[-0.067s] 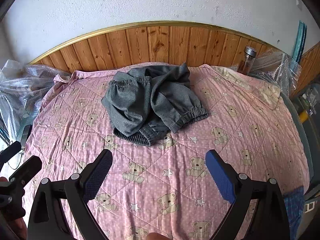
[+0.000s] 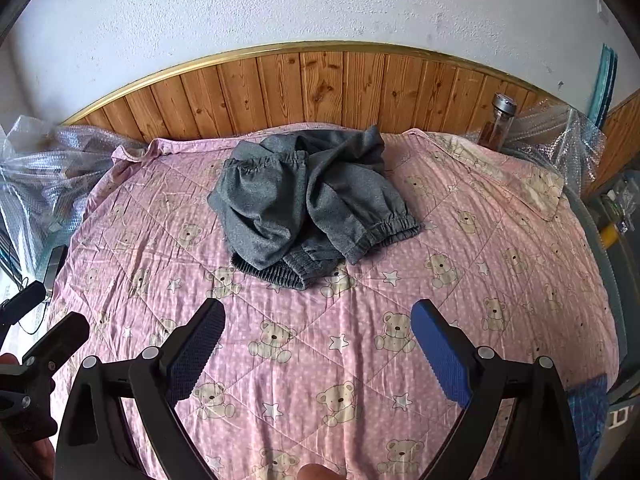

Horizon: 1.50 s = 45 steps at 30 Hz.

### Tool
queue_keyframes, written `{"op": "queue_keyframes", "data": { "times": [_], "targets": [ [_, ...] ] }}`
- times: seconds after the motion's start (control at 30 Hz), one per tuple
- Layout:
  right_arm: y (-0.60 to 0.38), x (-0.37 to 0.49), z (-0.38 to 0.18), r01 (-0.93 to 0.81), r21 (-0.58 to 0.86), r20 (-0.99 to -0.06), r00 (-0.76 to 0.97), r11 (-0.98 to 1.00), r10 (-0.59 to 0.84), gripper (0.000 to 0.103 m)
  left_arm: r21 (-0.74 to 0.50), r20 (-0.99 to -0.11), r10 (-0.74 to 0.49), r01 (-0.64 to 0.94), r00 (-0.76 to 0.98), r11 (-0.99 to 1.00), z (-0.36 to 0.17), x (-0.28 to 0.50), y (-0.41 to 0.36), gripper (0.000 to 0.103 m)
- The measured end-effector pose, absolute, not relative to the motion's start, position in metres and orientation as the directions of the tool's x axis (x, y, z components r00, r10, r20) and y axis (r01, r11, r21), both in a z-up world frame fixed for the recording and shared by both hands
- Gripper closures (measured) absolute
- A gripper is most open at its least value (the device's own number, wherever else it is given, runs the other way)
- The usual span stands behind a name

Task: Fold clothes
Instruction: 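Move both grippers toward the grey sweatpants pile on the quilt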

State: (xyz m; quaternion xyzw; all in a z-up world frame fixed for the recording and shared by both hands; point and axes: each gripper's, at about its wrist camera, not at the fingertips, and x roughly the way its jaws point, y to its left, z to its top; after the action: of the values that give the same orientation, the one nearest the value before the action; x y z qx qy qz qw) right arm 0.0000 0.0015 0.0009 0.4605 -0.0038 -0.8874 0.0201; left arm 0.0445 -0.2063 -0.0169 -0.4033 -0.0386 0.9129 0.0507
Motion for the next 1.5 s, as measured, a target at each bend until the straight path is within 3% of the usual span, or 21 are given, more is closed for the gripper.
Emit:
{"op": "queue_keyframes", "data": {
  "times": [0.17, 0.3, 0.4, 0.6, 0.83, 0.93, 1.0, 1.03, 1.07, 1.13, 1.17, 1.23, 1.33, 1.5],
  "targets": [
    [-0.003, 0.002, 0.001, 0.054, 0.015, -0.828, -0.559, -0.998, -0.043, 0.008, -0.097, -0.696, 0.117, -0.068, -0.709, -0.993, -0.013, 0.060, -0.211, 0.001],
    [-0.014, 0.013, -0.001, 0.083, -0.030, -0.822, -0.569, -0.996, -0.023, 0.008, -0.079, -0.744, 0.094, -0.052, -0.661, -0.996, -0.008, 0.051, -0.210, 0.001],
    [-0.024, 0.018, -0.003, 0.096, -0.093, -0.820, -0.572, -0.991, 0.022, 0.009, -0.039, -0.732, 0.064, -0.052, -0.678, -0.998, -0.003, 0.059, -0.203, 0.001],
    [-0.029, 0.029, 0.005, 0.137, -0.064, -0.770, -0.637, -0.989, -0.039, 0.009, -0.021, -0.705, 0.043, -0.040, -0.707, -0.999, 0.006, 0.065, -0.202, 0.001],
    [-0.028, 0.028, 0.003, 0.076, -0.101, -0.775, -0.631, -0.992, 0.030, 0.010, -0.064, -0.763, 0.083, -0.052, -0.641, -0.997, -0.006, 0.057, -0.207, 0.001],
    [-0.021, 0.028, 0.000, 0.049, -0.077, -0.779, -0.626, -0.996, 0.029, 0.025, -0.091, -0.764, 0.109, -0.060, -0.636, -0.994, -0.007, 0.059, -0.208, 0.001],
    [-0.017, 0.028, -0.004, 0.043, -0.056, -0.785, -0.619, -0.997, 0.018, 0.046, -0.102, -0.758, 0.110, -0.050, -0.642, -0.993, -0.006, 0.060, -0.211, 0.002],
    [-0.015, 0.028, -0.006, 0.041, -0.047, -0.790, -0.614, -0.998, 0.011, 0.052, -0.108, -0.754, 0.120, -0.059, -0.646, -0.992, -0.005, 0.061, -0.211, 0.004],
    [-0.014, 0.028, -0.008, 0.045, -0.034, -0.795, -0.607, -0.998, 0.000, 0.065, -0.107, -0.748, 0.124, -0.066, -0.652, -0.992, -0.003, 0.062, -0.211, 0.009],
    [-0.014, 0.028, -0.012, 0.057, -0.029, -0.801, -0.598, -0.998, -0.010, 0.081, -0.098, -0.746, 0.113, -0.059, -0.657, -0.993, -0.002, 0.062, -0.211, 0.048],
    [-0.016, 0.028, -0.012, 0.067, -0.029, -0.802, -0.597, -0.997, -0.016, 0.089, -0.110, -0.749, 0.127, -0.067, -0.650, -0.992, -0.002, 0.061, -0.212, 0.056],
    [-0.020, 0.030, -0.013, 0.092, -0.031, -0.800, -0.599, -0.995, -0.030, 0.095, -0.132, -0.758, 0.152, -0.079, -0.635, -0.988, -0.006, 0.059, -0.213, 0.073],
    [-0.024, 0.030, -0.011, 0.122, -0.030, -0.795, -0.605, -0.992, -0.050, 0.100, -0.147, -0.766, 0.173, -0.094, -0.619, -0.985, -0.011, 0.058, -0.212, 0.083],
    [-0.027, 0.028, -0.007, 0.136, -0.040, -0.791, -0.609, -0.990, -0.051, 0.100, -0.109, -0.750, 0.147, -0.099, -0.645, -0.989, -0.005, 0.061, -0.206, 0.085]
  ]
}}
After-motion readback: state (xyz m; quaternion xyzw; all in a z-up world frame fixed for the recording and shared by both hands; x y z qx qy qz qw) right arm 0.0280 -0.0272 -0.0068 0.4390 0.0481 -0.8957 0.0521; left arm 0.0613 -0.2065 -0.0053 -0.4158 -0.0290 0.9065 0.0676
